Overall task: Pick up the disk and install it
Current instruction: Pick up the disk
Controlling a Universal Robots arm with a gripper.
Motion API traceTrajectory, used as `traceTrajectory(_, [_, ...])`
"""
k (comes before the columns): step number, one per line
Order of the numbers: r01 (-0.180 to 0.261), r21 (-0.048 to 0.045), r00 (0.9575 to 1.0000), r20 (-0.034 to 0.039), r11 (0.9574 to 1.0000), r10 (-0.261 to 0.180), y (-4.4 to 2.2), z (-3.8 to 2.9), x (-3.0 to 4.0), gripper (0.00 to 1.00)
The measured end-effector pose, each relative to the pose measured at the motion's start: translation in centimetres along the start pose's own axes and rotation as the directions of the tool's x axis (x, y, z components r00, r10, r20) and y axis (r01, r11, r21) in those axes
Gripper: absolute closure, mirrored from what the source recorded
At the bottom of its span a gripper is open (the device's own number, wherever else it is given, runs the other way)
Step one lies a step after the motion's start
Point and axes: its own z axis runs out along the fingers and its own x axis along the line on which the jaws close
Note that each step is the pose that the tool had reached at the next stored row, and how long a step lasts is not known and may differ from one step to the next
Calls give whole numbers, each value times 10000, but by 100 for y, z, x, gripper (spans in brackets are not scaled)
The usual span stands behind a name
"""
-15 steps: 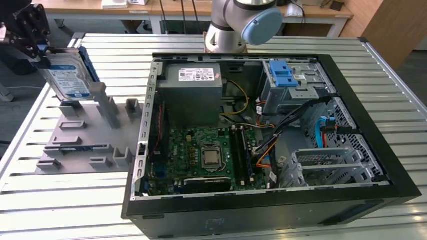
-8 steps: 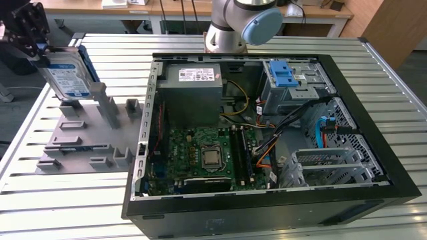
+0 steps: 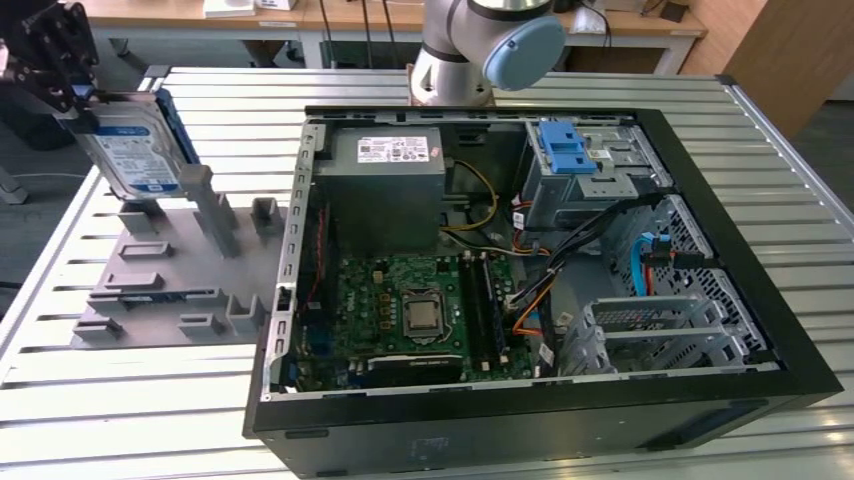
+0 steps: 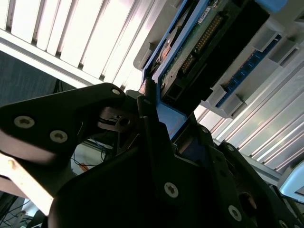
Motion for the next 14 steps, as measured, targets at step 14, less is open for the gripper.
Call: traceTrajectory(14, [0,1,10000,1,10000,0,2,-93,-3,64])
